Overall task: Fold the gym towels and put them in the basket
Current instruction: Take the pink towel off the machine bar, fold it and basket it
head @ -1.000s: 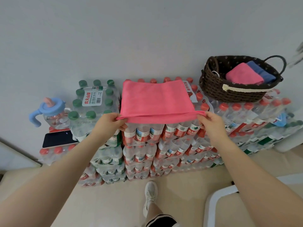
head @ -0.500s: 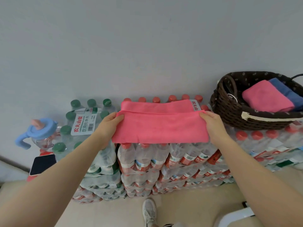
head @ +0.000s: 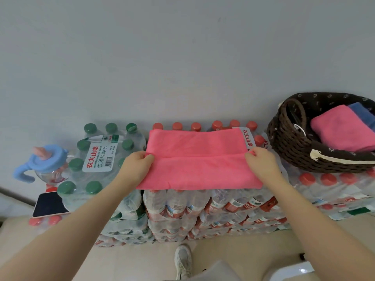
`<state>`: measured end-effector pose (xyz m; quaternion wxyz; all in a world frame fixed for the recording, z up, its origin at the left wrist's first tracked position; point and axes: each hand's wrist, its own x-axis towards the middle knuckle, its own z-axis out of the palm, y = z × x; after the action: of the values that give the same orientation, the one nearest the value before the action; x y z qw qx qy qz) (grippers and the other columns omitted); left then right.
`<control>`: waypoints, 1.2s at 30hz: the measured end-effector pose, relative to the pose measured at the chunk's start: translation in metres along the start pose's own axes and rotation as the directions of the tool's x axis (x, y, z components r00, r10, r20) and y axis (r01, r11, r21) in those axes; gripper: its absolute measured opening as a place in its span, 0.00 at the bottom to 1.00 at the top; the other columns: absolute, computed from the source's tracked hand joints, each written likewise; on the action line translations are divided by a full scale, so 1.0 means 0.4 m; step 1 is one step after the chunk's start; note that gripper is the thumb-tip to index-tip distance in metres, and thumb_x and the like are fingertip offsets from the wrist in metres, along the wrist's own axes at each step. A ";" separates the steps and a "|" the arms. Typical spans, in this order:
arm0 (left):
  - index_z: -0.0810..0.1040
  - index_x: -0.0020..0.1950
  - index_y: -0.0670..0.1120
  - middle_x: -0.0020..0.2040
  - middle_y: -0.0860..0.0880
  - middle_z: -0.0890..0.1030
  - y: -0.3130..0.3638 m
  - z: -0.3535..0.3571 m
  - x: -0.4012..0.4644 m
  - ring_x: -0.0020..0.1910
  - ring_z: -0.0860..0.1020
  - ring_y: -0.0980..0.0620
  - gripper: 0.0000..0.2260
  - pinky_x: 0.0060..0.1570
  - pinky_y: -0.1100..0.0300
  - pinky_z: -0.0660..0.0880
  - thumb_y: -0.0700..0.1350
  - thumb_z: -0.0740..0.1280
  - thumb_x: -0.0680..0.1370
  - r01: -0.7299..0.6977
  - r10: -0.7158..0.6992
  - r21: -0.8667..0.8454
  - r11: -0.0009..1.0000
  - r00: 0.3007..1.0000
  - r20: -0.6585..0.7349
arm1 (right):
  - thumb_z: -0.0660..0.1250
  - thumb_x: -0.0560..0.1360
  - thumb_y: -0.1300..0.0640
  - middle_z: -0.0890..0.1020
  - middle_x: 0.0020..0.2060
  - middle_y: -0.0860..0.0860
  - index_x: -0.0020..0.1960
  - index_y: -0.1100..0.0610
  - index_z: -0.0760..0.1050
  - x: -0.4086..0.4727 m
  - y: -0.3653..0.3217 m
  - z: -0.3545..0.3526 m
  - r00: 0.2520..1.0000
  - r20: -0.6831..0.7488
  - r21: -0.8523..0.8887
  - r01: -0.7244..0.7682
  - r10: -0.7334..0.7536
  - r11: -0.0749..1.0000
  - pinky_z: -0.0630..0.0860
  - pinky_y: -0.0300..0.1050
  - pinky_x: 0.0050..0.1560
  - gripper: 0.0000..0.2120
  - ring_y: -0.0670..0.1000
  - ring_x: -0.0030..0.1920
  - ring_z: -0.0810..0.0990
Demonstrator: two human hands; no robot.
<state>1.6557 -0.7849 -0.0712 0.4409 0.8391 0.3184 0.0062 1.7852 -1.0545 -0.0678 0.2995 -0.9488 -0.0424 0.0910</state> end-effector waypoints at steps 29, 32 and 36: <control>0.60 0.74 0.45 0.76 0.47 0.58 0.010 0.063 0.018 0.75 0.57 0.48 0.52 0.72 0.54 0.53 0.74 0.30 0.62 -0.578 0.453 0.592 0.562 0.814 0.364 | 0.47 0.78 0.39 0.62 0.73 0.51 0.74 0.53 0.58 -0.045 -0.003 0.033 0.907 0.208 -0.484 0.420 -0.365 0.768 0.52 0.48 0.72 0.29 0.52 0.72 0.59; 0.74 0.55 0.41 0.61 0.45 0.73 0.007 0.047 0.033 0.58 0.73 0.45 0.38 0.55 0.53 0.70 0.70 0.43 0.68 -0.592 0.543 0.568 0.572 0.792 0.279 | 0.58 0.77 0.43 0.73 0.59 0.50 0.63 0.53 0.69 -0.030 -0.018 0.016 0.888 0.166 -0.508 0.450 -0.430 0.734 0.68 0.44 0.57 0.20 0.51 0.59 0.72; 0.67 0.36 0.47 0.41 0.51 0.69 0.028 0.001 0.064 0.43 0.68 0.50 0.23 0.43 0.57 0.67 0.67 0.54 0.70 -0.583 0.473 0.540 0.607 0.811 0.343 | 0.67 0.73 0.50 0.78 0.42 0.45 0.46 0.52 0.74 0.007 -0.034 -0.036 0.894 0.262 -0.280 0.432 -0.364 0.858 0.69 0.40 0.43 0.07 0.49 0.48 0.76</control>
<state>1.6820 -0.7761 -0.0700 0.1410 0.9892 0.0014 -0.0388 1.7906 -1.0509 -0.0489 0.1426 -0.9417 -0.2829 0.1131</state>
